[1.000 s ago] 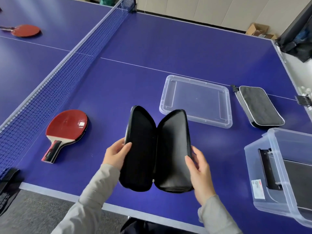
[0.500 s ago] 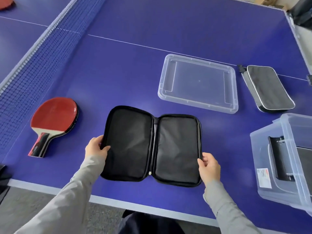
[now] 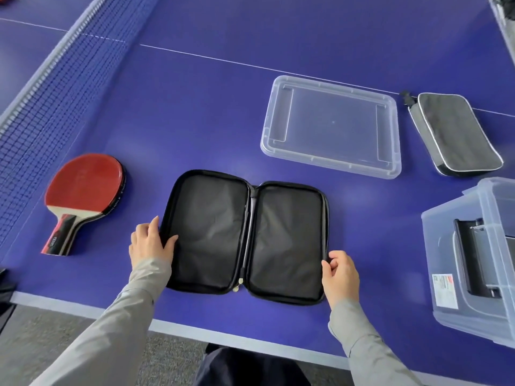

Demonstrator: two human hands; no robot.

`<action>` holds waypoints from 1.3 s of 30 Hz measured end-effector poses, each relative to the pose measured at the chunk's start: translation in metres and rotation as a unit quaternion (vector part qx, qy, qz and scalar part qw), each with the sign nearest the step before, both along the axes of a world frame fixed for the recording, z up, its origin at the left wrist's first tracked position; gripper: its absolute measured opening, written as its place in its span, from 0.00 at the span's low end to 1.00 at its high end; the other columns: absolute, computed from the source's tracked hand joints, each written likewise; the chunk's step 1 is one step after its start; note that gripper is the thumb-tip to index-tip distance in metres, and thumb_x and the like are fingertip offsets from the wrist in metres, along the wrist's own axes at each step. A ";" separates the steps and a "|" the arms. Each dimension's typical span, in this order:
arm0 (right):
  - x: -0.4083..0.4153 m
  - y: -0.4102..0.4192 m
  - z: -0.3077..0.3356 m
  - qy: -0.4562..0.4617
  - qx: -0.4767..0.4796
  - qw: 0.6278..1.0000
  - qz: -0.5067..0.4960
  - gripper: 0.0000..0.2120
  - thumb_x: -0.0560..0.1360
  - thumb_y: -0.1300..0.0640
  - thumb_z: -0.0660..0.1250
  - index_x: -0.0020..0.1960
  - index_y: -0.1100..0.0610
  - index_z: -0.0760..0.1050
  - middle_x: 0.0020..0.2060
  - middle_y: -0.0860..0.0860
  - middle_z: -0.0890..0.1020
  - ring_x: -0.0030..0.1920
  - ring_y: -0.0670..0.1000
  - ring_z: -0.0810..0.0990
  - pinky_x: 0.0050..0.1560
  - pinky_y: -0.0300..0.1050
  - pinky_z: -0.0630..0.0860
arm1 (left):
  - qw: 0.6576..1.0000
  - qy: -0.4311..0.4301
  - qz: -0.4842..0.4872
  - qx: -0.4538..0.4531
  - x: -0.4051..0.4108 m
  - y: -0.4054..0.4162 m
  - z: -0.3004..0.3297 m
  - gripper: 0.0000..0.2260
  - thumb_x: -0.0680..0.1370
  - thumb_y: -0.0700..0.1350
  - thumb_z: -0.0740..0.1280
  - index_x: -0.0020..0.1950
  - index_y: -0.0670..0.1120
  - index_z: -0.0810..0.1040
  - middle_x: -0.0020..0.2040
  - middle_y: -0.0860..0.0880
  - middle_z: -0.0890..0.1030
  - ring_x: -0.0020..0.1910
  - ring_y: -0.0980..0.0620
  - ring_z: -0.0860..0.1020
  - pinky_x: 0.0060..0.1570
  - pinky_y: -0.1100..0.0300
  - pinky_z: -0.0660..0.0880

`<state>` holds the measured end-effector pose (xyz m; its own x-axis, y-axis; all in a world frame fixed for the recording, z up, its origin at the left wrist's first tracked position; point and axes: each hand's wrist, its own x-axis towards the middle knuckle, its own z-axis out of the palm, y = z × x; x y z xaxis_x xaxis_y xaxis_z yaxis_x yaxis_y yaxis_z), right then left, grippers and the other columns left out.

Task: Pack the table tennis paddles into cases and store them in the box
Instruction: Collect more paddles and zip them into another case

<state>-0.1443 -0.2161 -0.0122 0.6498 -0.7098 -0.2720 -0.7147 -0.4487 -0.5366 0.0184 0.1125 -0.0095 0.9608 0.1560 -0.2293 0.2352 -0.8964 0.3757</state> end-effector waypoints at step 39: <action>0.015 0.035 0.023 0.105 -0.110 0.988 -0.003 0.24 0.73 0.58 0.69 0.66 0.64 0.69 0.61 0.65 0.73 0.64 0.64 0.70 0.66 0.59 0.66 | 0.985 0.005 0.151 -0.078 0.061 0.178 0.005 0.22 0.68 0.47 0.75 0.58 0.40 0.74 0.56 0.40 0.73 0.59 0.39 0.67 0.58 0.46 0.68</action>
